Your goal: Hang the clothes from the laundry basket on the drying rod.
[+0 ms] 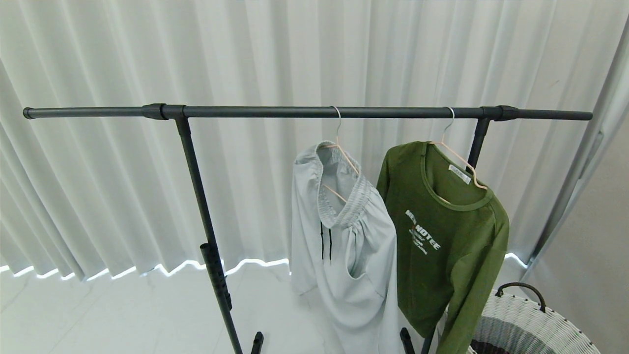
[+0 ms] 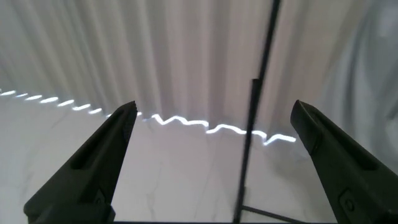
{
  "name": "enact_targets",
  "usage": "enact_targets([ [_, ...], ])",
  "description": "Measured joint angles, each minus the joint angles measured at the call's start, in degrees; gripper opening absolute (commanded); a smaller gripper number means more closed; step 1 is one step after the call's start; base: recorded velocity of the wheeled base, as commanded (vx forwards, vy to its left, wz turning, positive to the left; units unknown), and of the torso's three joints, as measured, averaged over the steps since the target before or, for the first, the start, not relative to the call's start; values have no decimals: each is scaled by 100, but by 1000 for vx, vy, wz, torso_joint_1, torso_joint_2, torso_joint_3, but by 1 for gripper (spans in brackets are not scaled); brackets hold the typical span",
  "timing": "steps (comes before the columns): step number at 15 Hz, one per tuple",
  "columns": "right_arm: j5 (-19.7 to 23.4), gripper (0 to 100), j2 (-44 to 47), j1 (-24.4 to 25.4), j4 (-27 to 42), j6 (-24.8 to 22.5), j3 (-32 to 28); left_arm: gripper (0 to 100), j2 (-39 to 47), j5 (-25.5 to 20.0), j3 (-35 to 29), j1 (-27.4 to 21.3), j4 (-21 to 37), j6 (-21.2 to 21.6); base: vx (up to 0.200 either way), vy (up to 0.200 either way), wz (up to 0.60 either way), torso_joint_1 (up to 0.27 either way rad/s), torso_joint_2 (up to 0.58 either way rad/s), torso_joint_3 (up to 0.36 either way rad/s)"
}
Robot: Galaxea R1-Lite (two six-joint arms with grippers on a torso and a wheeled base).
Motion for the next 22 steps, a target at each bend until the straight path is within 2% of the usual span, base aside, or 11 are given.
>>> enact_targets([
  [3, 9, 100, -1, 94, 0, -90, 0, 100, 0, -167, 0, -94, 10, -176, 0, 0, 0, 0, 0, 0],
  [4, 11, 100, -23, 188, 0, -90, 0, 100, 0, -277, 0, -99, 10, -71, 0, 0, 0, 0, 0, 0],
  [6, 13, 100, -168, 511, 2, -84, 0, 100, 0, -840, 0, -105, -6, 660, 0, 0, 0, 0, 0, 0],
  [8, 11, 100, -268, 591, 5, 1, 0, 100, -2, -1047, 0, -99, -6, 818, 0, 0, 0, 0, 0, 0],
  [9, 6, 100, -307, 600, 7, 48, 0, 100, -11, -1026, 0, -93, -6, 595, 0, 0, 0, 0, 0, 0],
  [11, -16, 100, -419, 578, 15, 146, 0, 100, -129, -957, 0, 20, -9, -705, 0, 0, 0, 0, 0, 0],
  [12, -22, 100, -456, 567, 15, 154, 0, 100, -199, -891, 0, 67, -11, -1034, 0, 0, 0, 0, 0, 0],
  [14, -24, 100, -496, 562, 17, 112, 0, 100, -295, -809, 0, 128, -11, -812, 0, 0, 0, 0, 0, 0],
  [17, -24, 100, -507, 556, 26, 118, 0, 100, -355, -530, 0, 144, -11, 222, 0, 0, 0, 0, 0, 0],
  [19, -24, 100, -508, 556, 28, 140, 0, 100, -363, -471, 0, 144, -22, 294, 0, 0, 0, 0, 0, 0],
  [22, -27, 100, -511, 558, 26, 160, 0, 100, -366, -213, 0, 149, -824, 474, 0, 0, 0, 0, 0, 0],
])
